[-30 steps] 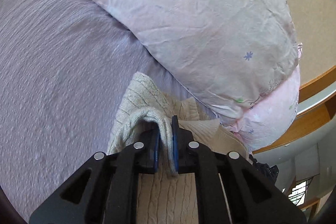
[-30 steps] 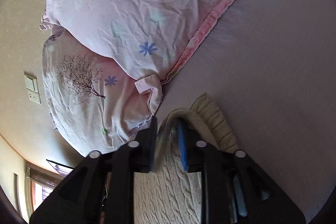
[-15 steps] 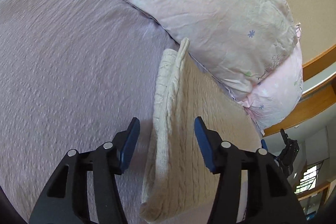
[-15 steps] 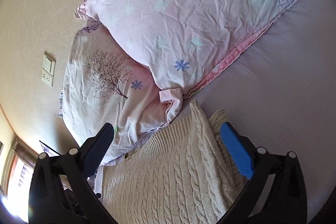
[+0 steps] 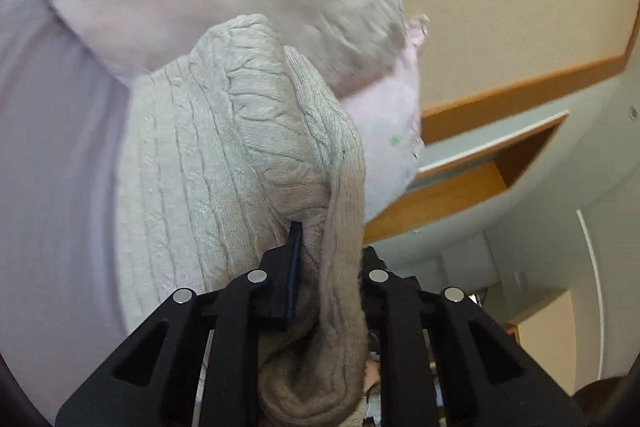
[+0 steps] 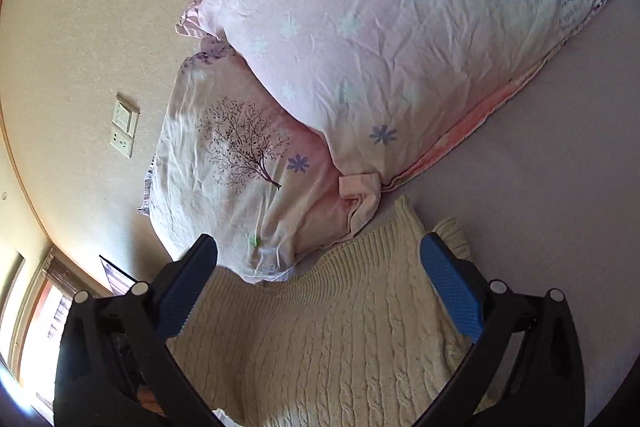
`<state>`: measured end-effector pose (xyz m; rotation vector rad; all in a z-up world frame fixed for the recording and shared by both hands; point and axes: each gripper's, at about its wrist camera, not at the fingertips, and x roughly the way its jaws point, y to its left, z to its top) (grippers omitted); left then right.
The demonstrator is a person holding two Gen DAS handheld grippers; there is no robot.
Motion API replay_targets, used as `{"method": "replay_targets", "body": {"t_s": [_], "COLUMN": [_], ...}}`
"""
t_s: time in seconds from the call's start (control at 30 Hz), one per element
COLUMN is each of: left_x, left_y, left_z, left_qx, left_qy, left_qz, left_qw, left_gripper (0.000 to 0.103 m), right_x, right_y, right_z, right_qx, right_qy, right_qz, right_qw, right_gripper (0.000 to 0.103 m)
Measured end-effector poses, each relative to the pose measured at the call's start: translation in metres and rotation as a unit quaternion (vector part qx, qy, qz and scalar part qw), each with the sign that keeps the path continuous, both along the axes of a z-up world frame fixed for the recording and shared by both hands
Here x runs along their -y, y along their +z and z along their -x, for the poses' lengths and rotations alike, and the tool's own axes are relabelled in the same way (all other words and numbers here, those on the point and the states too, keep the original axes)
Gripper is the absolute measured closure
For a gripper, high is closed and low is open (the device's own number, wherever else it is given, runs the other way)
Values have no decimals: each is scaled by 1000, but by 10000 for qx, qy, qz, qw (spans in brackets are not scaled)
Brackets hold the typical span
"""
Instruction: Fold small clothes
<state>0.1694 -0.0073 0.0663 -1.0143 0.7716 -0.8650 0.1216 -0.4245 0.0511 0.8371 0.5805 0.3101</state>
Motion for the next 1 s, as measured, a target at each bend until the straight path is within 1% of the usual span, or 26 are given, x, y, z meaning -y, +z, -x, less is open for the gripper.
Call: {"method": "replay_targets", "body": {"t_s": [0.03, 0.07, 0.1, 0.17, 0.2, 0.23, 0.27, 0.3, 0.33, 0.37, 0.4, 0.43, 0.47, 0.5, 0.53, 0.57, 0.63, 0.67, 0.7, 0.73, 0.8, 0.83, 0.87, 0.9, 0.97, 1.0], "left_x": [27, 56, 86, 135, 149, 153, 150, 141, 127, 110, 93, 75, 65, 54, 45, 39, 35, 36, 38, 42, 51, 56, 62, 67, 68, 70], "left_y": [-1, -5, -12, -31, -39, -44, -43, -37, -27, -17, -8, 0, 7, 10, 7, 3, -13, -21, -33, -40, -54, -58, -62, -65, -71, -74], "left_z": [-10, -21, -32, -50, -54, -54, -53, -50, -45, -39, -31, -24, -22, -18, -15, -12, -12, -12, -12, -13, -12, -12, -12, -12, -11, -11], "left_qx": [9, -76, -215, -628, -862, -990, -927, -738, -494, -251, -47, 135, 220, 237, 227, 180, -23, -152, -249, -327, -441, -485, -525, -564, -620, -649], "left_qy": [-242, -490, -726, -1149, -1279, -1361, -1446, -1410, -1224, -980, -699, -395, -185, 12, 155, 229, 174, 132, 65, -28, -202, -269, -315, -324, -300, -292], "left_qz": [171, 341, 377, 170, 120, 166, 362, 380, 189, -15, -263, -652, -1068, -1562, -1917, -2241, -2636, -2736, -2772, -2759, -2720, -2716, -2727, -2747, -2689, -2619], "left_qw": [9996, 9982, 9964, 9912, 9880, 9856, 9845, 9865, 9911, 9949, 9972, 9970, 9939, 9874, 9811, 9741, 9645, 9616, 9605, 9606, 9611, 9608, 9602, 9593, 9607, 9625], "left_gripper": [88, 88, 88, 87, 87, 87, 87, 81, 56, 39, 25, 25, 25, 25, 25, 25, 25, 25, 25, 25, 25, 25, 25, 24, 24, 24], "right_x": [4, 8, 12, 20, 24, 27, 29, 30, 30, 27, 23, 17, 11, 6, 2, -2, -7, -10, -11, -8, 1, 3, 6, 8, 11, 12], "right_y": [2, 2, 1, -3, -5, -6, -7, -6, -5, -5, -6, -7, -8, -10, -11, -12, -16, -21, -26, -29, -30, -29, -28, -28, -30, -32], "right_z": [1, 1, -1, -4, -5, -4, -3, -3, -2, -3, -5, -7, -9, -11, -11, -11, -11, -12, -12, -10, -2, 3, 6, 10, 13, 15], "right_qx": [13, -12, -55, -184, -238, -265, -252, -224, -212, -208, -263, -387, -526, -661, -746, -803, -959, -1070, -1247, -1321, -1270, -1225, -1215, -1294, -1344, -1331], "right_qy": [-53, -95, -94, -10, 11, 50, 142, 252, 368, 501, 650, 759, 807, 836, 837, 836, 836, 844, 731, 577, 394, 324, 237, 154, 125, 201], "right_qz": [86, 159, 209, 293, 317, 301, 256, 197, 148, 128, 158, 268, 412, 573, 707, 826, 1015, 1096, 1222, 1200, 972, 944, 941, 1016, 1017, 965], "right_qw": [9999, 9998, 9997, 9994, 9992, 9992, 9993, 9992, 9990, 9984, 9974, 9960, 9945, 9926, 9912, 9898, 9867, 9846, 9819, 9822, 9863, 9874, 9878, 9862, 9856, 9862], "right_gripper": [2, 2, 2, 2, 2, 2, 3, 7, 9, 14, 18, 20, 24, 27, 28, 28, 32, 50, 91, 89, 90, 89, 82, 50, 6, 6]}}
